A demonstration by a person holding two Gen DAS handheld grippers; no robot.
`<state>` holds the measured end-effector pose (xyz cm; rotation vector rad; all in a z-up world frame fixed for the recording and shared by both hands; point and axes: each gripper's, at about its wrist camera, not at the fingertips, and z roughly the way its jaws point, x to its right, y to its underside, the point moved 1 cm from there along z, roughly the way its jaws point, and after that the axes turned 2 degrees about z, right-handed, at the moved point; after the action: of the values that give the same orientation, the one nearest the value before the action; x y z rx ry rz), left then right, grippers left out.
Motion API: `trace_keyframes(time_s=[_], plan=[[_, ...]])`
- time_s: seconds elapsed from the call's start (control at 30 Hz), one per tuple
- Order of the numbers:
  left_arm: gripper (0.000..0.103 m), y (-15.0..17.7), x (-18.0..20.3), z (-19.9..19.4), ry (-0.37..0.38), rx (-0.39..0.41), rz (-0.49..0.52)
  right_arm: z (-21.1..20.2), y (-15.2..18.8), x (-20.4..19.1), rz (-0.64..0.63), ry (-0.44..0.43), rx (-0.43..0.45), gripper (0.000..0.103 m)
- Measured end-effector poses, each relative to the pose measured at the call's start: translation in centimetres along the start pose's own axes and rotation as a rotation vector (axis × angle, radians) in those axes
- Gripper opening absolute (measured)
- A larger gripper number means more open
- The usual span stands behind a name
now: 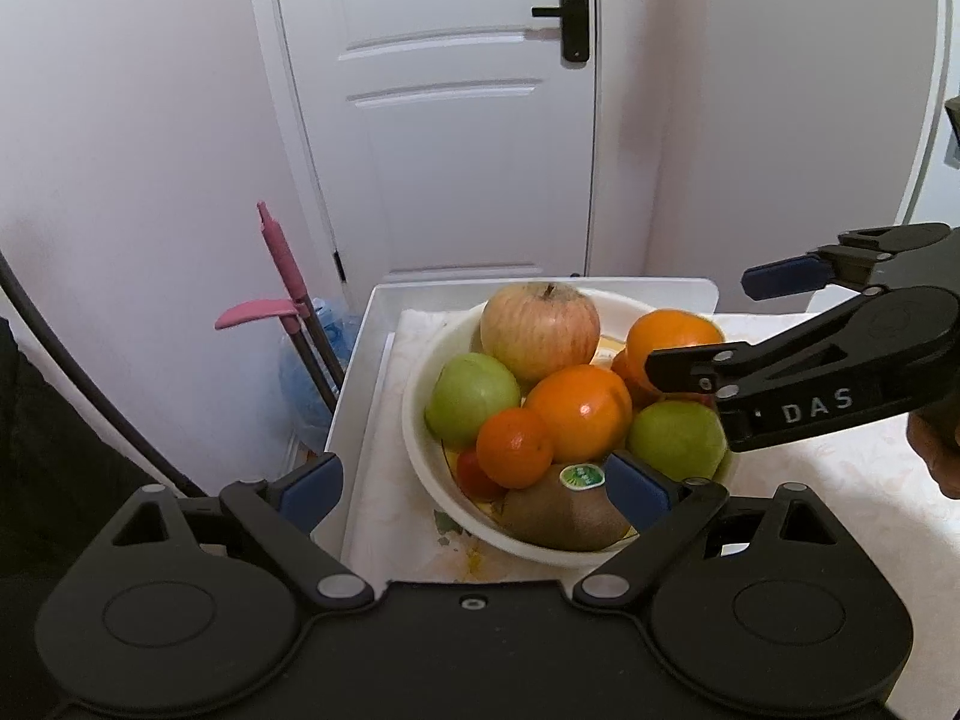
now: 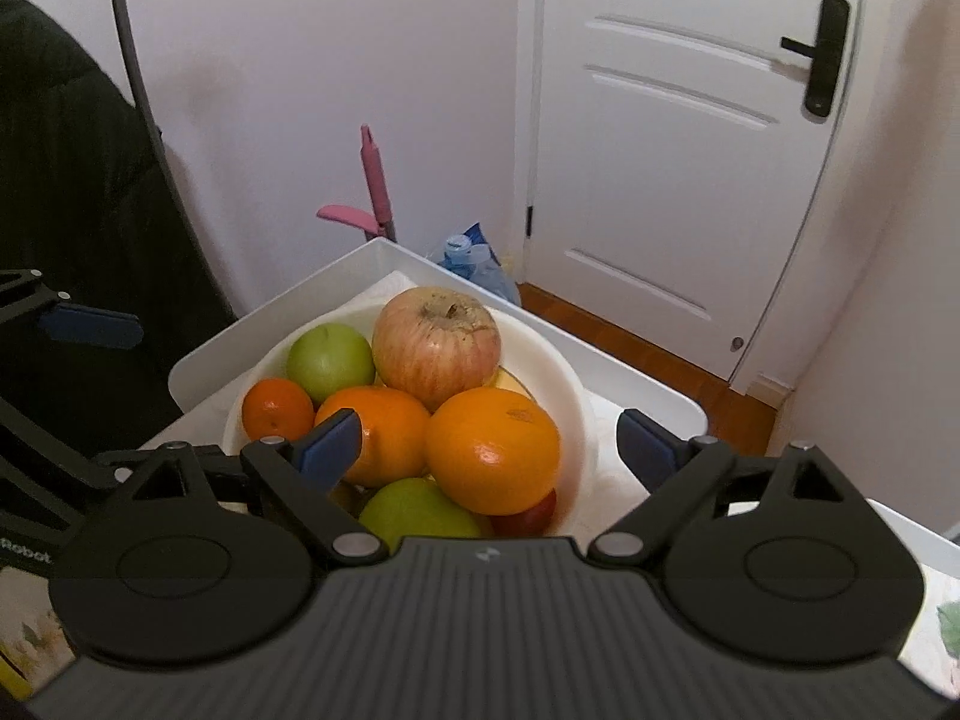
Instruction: Organize fruits
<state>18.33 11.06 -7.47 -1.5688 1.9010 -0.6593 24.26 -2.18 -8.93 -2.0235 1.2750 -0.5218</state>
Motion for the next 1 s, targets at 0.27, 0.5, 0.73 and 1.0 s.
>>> trace_keyframes(time_s=[0.27,0.5,0.73,1.0], plan=[[0.097,-1.4,0.8,-3.1,0.036,0.052,0.010,-6.6,-0.4,0.2,0.090,0.071,0.045,0.103],[0.097,-2.3,3.1,-7.2,0.064,0.099,0.046,-13.8,0.4,0.0,0.154,0.141,0.065,0.103],[0.102,-1.9,5.7,-12.1,0.076,0.134,0.020,-20.8,2.9,0.5,0.246,0.262,0.089,0.103],[0.103,-0.1,8.1,-16.2,0.065,0.144,-0.025,-26.0,6.7,0.8,0.329,0.409,0.083,0.103]])
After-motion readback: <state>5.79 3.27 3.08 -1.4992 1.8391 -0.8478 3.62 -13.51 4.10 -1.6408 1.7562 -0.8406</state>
